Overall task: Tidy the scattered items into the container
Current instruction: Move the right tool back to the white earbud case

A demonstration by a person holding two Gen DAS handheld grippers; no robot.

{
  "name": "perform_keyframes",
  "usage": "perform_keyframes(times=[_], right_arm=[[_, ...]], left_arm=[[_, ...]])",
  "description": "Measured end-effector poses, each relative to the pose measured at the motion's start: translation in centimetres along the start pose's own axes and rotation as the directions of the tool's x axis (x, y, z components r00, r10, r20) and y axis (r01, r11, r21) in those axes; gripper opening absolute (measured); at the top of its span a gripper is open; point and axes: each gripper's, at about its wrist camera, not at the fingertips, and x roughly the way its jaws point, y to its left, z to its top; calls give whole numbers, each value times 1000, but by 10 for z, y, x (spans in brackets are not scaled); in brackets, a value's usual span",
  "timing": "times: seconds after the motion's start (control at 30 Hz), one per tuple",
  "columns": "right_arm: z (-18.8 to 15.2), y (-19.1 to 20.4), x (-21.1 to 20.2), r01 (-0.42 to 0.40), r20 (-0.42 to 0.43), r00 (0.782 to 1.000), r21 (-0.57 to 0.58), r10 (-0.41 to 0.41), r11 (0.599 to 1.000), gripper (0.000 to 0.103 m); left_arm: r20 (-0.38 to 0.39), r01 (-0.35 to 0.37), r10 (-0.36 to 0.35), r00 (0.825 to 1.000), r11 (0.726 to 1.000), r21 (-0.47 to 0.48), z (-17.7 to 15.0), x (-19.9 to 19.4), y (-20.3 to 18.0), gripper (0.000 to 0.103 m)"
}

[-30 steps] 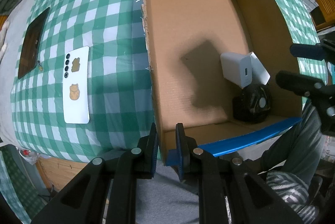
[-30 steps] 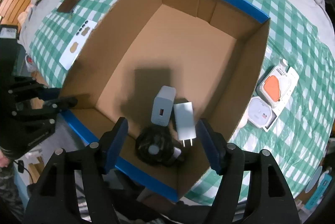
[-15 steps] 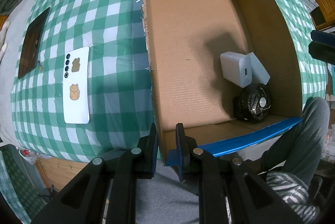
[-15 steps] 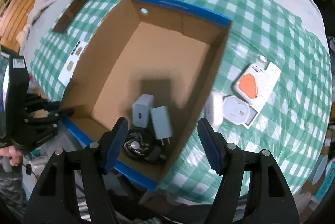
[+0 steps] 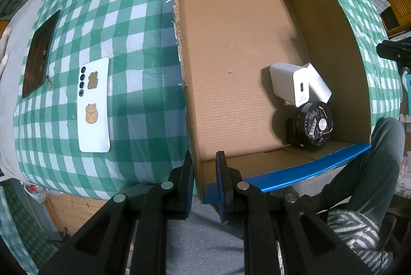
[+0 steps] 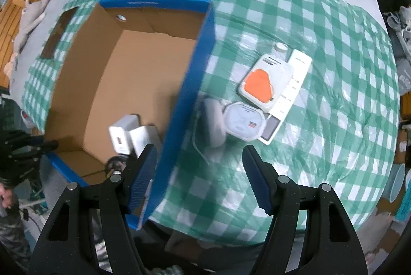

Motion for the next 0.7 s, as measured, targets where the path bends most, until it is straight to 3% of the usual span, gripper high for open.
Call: perform_keyframes(times=[0.7], right_arm=[[0, -30, 69, 46, -103, 994, 28, -43, 999, 70]], left_arm=[[-5, -9, 9, 1000, 1000, 8, 0, 0, 1, 14]])
